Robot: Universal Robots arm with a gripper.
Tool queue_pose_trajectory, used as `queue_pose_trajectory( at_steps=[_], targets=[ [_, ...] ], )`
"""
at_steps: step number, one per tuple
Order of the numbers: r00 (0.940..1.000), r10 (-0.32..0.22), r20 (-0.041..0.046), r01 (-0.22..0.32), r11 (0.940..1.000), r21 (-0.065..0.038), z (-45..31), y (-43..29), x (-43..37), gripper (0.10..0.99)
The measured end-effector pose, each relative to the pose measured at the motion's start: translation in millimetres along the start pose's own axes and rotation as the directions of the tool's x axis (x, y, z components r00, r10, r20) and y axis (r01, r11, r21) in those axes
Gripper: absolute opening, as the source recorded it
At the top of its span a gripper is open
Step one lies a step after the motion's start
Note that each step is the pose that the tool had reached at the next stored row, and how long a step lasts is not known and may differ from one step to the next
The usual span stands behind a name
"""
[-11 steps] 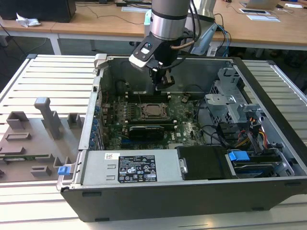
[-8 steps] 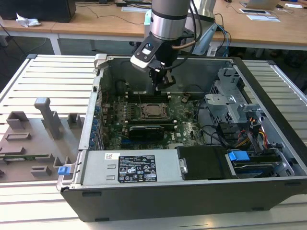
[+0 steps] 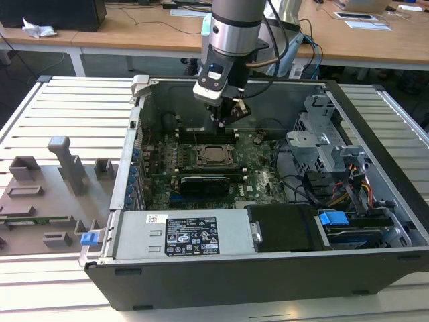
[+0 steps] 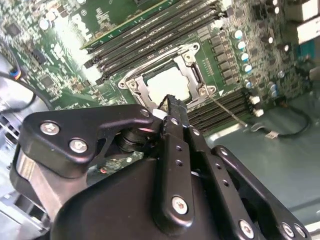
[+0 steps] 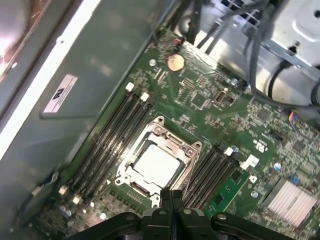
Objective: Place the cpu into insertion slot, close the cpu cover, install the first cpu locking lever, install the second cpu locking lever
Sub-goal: 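Install the first cpu locking lever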
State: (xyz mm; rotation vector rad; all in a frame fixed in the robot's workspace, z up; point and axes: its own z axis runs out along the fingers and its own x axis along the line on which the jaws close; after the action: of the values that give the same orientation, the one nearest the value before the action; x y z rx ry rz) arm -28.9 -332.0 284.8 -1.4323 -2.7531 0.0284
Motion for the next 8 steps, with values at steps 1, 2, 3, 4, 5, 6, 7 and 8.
queue_pose_trajectory(
  at_steps=[1,2,3,4,5,6,7,8],
  targets=[
    [0.9999,-0.015,0.0005,0.015,0.9999,0.0,0.0,0.0,0.0,0.106],
    [0.9993,-0.037,0.0012,0.037,0.9993,0.001,0.0,0.0,0.0,0.106],
    [0.9987,-0.051,0.0016,0.051,0.9987,0.001,0.0,0.0,0.0,0.106],
    [0.9974,-0.072,0.0023,0.072,0.9974,0.002,0.0,0.0,0.0,0.106],
    [0.9953,-0.097,0.0031,0.097,0.9953,0.003,0.0,0.0,0.0,0.106],
    [0.9919,-0.127,0.0041,0.127,0.9919,0.003,0.0,0.0,0.0,0.106],
    [0.9895,-0.144,0.0046,0.144,0.9895,0.004,0.0,0.0,0.0,0.106],
    [0.9869,-0.161,0.0051,0.161,0.9869,0.005,0.0,0.0,0.0,0.106]
  ],
)
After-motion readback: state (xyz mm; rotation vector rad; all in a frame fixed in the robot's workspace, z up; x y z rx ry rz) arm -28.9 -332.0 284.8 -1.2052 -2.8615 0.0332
